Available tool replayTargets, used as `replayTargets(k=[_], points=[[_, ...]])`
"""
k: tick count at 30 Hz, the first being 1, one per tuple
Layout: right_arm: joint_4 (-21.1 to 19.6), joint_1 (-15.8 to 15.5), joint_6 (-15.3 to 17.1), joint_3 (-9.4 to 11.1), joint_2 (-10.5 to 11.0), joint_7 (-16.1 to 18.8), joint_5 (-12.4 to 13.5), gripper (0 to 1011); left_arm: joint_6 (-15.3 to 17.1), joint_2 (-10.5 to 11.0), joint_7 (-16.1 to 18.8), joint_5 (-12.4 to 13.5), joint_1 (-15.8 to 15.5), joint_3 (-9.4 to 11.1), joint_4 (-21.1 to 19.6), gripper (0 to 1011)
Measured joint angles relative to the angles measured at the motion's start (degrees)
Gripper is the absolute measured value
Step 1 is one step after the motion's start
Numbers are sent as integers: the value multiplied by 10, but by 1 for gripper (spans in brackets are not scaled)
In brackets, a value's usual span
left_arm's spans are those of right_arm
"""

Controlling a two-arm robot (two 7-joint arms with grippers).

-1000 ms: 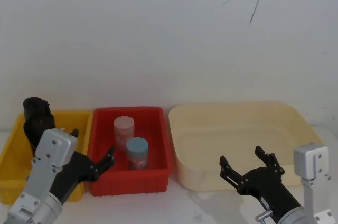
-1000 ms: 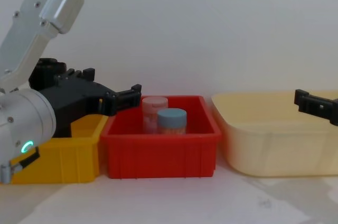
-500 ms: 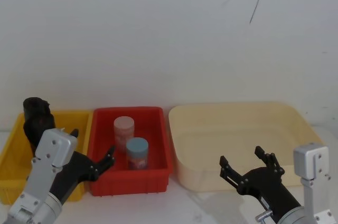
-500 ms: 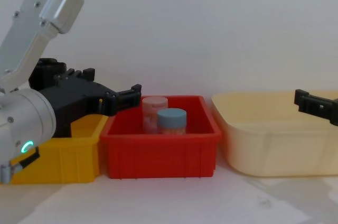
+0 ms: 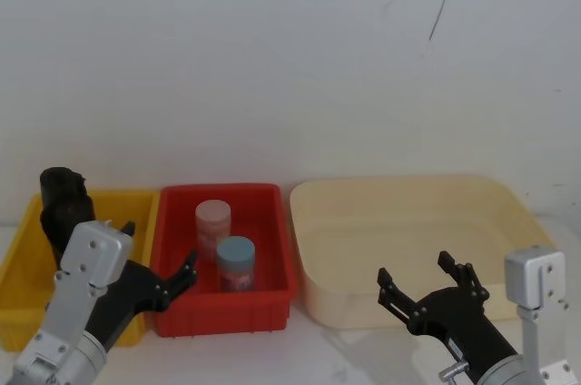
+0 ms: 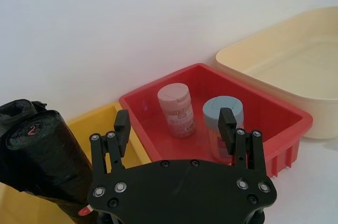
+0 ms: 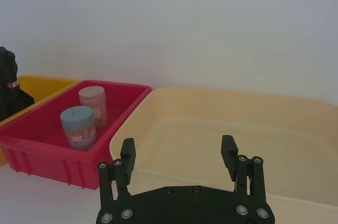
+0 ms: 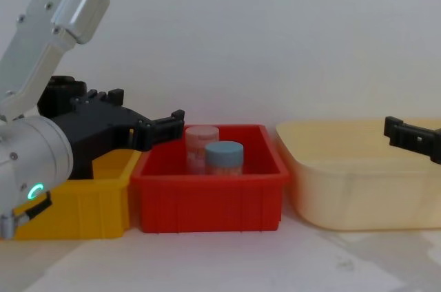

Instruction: Pick up the garbage bag with the one hand and transfer it to the other hand.

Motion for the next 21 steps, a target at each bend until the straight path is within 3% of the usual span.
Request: replayTargets(k=[21], points=[[0, 0, 0, 0, 0, 0, 0, 1000, 0, 0, 0, 0, 0, 0, 0, 1002]])
